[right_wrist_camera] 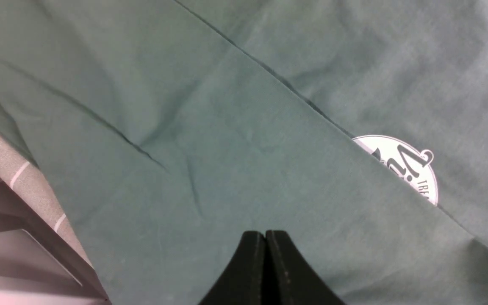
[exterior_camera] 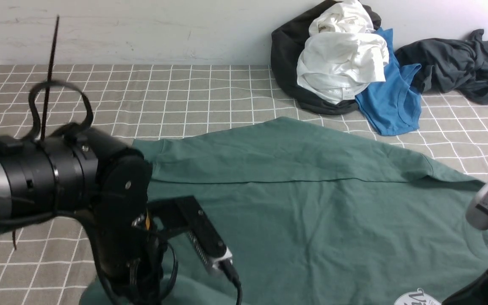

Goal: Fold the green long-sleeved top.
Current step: Use the left arm to drag and place the cuff at the centered position on the left edge of the fabric, then use the left arm to clamp the cuff farthest from it, then use the left arm to drag and drop the cuff onto the cuff closest to the left arm, then use both arms simultaneously to clamp the lower edge of the clothing fabric

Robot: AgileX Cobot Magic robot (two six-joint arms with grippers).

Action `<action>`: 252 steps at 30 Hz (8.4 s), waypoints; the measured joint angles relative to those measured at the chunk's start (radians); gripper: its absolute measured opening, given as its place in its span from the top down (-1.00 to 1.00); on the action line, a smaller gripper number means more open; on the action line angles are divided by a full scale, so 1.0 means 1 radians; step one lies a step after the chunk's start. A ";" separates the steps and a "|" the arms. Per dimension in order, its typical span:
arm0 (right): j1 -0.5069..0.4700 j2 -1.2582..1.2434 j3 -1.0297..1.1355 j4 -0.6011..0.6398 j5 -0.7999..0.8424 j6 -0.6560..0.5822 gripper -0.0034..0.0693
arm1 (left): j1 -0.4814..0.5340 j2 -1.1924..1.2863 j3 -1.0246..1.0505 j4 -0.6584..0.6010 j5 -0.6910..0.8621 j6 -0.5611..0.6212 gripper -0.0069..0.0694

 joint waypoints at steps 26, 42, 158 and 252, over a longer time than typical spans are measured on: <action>0.000 0.201 -0.166 -0.099 -0.133 0.000 0.94 | 0.273 0.365 -0.498 0.080 -0.134 -0.166 -0.34; 0.000 0.382 -0.260 -0.101 -0.120 0.000 0.94 | 0.463 0.612 -0.661 -0.084 -0.189 -0.256 -0.44; 0.439 0.405 0.024 -0.252 -0.270 -0.192 0.83 | -0.328 -0.238 0.512 -0.094 -0.242 -0.028 -0.51; 0.338 0.389 -0.001 -0.205 -0.245 -0.182 0.83 | -0.517 -0.082 0.298 0.080 -0.037 -0.347 0.83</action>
